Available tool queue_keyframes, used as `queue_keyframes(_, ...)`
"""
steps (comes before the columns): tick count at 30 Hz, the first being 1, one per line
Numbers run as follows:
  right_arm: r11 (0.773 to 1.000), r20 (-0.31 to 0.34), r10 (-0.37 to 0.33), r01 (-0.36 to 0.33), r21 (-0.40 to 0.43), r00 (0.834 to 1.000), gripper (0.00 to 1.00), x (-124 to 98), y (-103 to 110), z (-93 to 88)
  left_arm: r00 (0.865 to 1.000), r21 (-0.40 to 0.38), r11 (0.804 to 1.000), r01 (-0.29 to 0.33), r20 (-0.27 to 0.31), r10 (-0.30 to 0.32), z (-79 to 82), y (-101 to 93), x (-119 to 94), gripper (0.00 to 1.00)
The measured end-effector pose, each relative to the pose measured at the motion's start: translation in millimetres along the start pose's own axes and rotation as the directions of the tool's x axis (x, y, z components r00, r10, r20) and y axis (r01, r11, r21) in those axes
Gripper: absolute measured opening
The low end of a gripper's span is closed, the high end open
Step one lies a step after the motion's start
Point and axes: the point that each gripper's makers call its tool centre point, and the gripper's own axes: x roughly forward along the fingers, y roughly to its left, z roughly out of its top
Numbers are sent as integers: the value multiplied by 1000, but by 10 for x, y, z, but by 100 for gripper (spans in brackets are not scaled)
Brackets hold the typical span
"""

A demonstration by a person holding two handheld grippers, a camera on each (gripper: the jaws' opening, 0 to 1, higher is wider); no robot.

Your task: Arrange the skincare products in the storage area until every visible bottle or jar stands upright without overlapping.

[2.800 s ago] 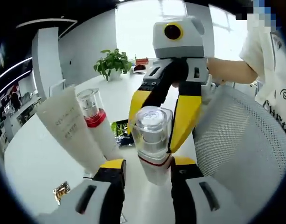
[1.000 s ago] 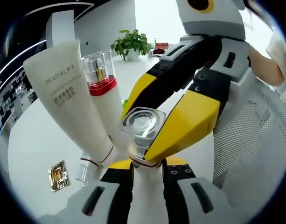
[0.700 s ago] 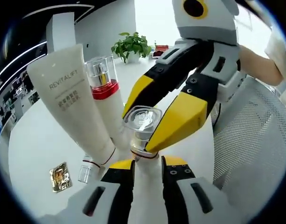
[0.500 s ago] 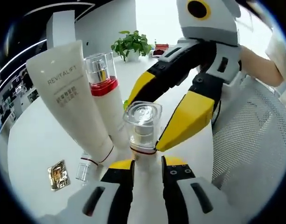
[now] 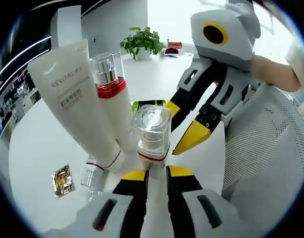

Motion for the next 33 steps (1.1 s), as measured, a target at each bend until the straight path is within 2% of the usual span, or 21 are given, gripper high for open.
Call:
queue_keyframes(4, 1000, -12, -3, 3, -13, 1000, 15, 27, -33, -13, 1000, 2, 1000, -1, -4, 1, 12, 8, 11, 12)
queue_keyframes(13, 1000, -20, -12, 12, 3, 1000, 12, 61, -101, -32, 1000, -3, 1000, -10, -12, 9, 20, 88, 106, 8)
queue_keyframes(25, 999, -26, -41, 42, 27, 999, 10, 77, -271, -82, 1000, -28, 999, -26, 6, 26, 93, 166, 216, 8)
queue_keyframes(33, 999, -33, -43, 44, 31, 999, 10, 110, -302, -103, 999, -55, 998, -32, 11, 33, 106, 208, 258, 10)
